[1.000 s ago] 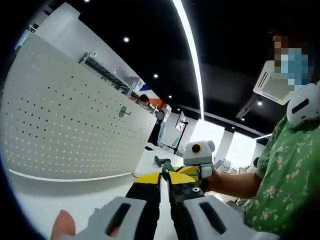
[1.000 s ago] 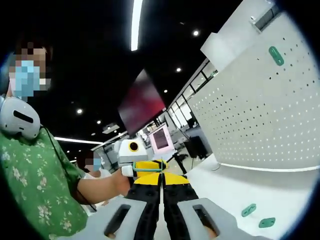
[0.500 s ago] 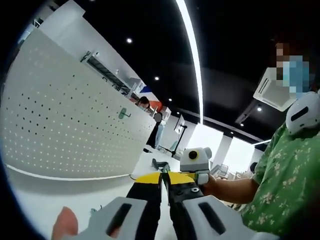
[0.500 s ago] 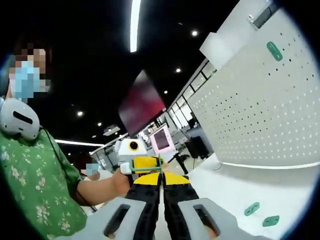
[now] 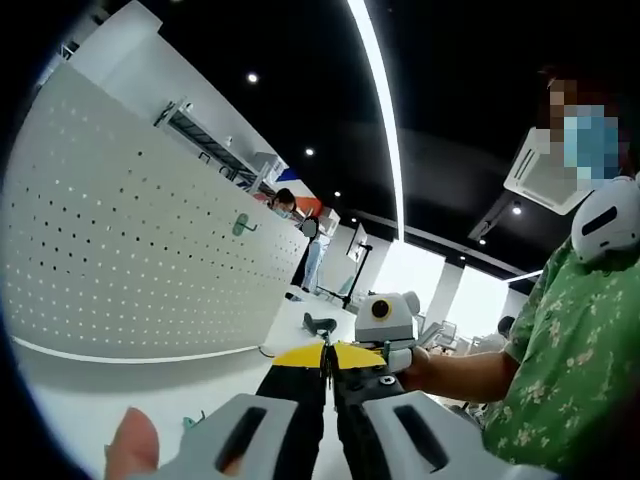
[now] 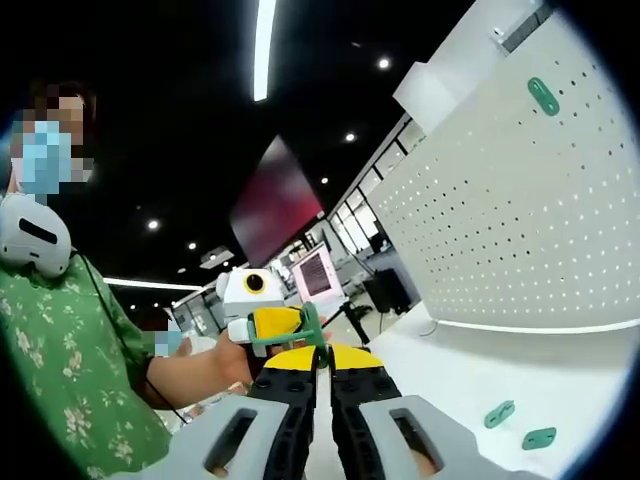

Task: Insert the hook assembly into the mounting plate slot until the hook locks in place.

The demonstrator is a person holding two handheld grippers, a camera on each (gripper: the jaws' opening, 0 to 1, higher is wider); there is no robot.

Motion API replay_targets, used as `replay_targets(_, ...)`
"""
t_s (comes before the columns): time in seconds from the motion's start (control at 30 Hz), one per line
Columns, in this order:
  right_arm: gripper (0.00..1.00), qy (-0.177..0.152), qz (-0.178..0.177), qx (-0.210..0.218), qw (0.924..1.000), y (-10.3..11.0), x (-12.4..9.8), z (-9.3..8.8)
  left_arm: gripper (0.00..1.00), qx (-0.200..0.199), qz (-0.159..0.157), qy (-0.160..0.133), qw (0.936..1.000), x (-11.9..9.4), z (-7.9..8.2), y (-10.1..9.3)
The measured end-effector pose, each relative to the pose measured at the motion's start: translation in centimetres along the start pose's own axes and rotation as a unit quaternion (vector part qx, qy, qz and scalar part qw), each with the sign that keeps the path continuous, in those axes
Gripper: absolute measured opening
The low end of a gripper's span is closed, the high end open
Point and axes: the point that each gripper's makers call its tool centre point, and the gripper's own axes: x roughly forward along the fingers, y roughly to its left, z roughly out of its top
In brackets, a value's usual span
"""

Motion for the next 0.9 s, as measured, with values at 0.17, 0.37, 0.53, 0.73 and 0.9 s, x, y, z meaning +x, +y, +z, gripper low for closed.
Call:
replay_targets(0.17, 0.04, -0.004, -0.013, -0.006, 0.9999, -0.2, 0.1, 0.3, 0.02, 0.005, 0.013, 0.000, 0.9999, -0.1, 0.2, 0.4)
replay_targets(0.37, 0.05, -0.002, -0.028, -0.022, 0.9994, -0.3, -0.4, 0.5, 0.02, 0.005, 0.031, -0.001, 0.9995, -0.7, 0.3, 1.1)
replay_targets(0.53, 0.05, 0.002, -0.041, -0.036, 0.9985, -0.5, -0.6, 0.4, 0.02, 0.000, 0.044, -0.007, 0.9990, -1.0, 0.7, 1.8)
replay_targets(0.73, 0.07, 0.017, -0.050, -0.063, 0.9966, -0.2, -0.6, 0.1, 0.02, 0.009, 0.066, -0.003, 0.9978, -1.1, 0.7, 2.5)
replay_targets(0.9, 0.10, 0.031, -0.062, -0.079, 0.9944, -0.4, -0.6, -0.3, 0.02, 0.017, 0.088, 0.005, 0.9960, -1.2, 0.5, 3.4)
